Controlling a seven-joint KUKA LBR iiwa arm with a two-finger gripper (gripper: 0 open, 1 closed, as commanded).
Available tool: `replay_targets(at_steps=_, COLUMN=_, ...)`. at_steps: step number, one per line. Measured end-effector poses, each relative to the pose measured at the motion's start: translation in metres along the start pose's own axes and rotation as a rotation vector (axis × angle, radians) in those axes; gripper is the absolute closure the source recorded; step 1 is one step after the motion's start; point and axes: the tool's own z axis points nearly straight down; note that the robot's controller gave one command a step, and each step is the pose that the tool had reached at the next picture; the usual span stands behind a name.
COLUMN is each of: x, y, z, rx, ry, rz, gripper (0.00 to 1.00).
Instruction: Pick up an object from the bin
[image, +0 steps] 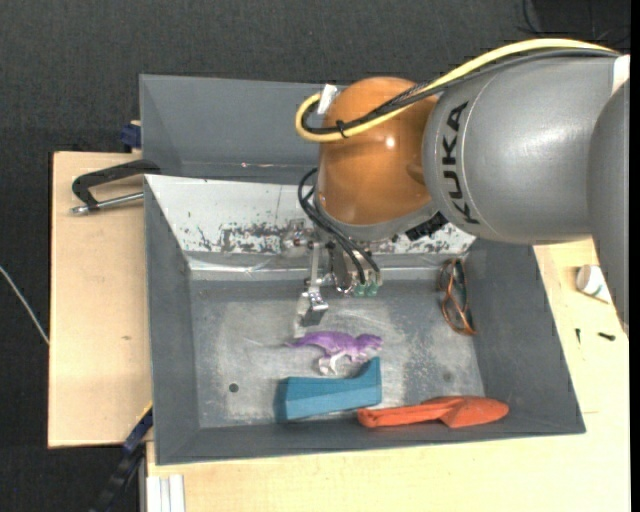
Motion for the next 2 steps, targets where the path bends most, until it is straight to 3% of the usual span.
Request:
replay_targets(at_steps=1, x=0.024, y=-0.003, z=0.029, rx=0.001, ry=0.01, rz=-0.332, gripper=0.0)
replay_targets(at_steps=2, x=0.023, y=-0.041, z=0.042, rx=-0.002, ry=0.009, rz=-0.497, gripper=0.0)
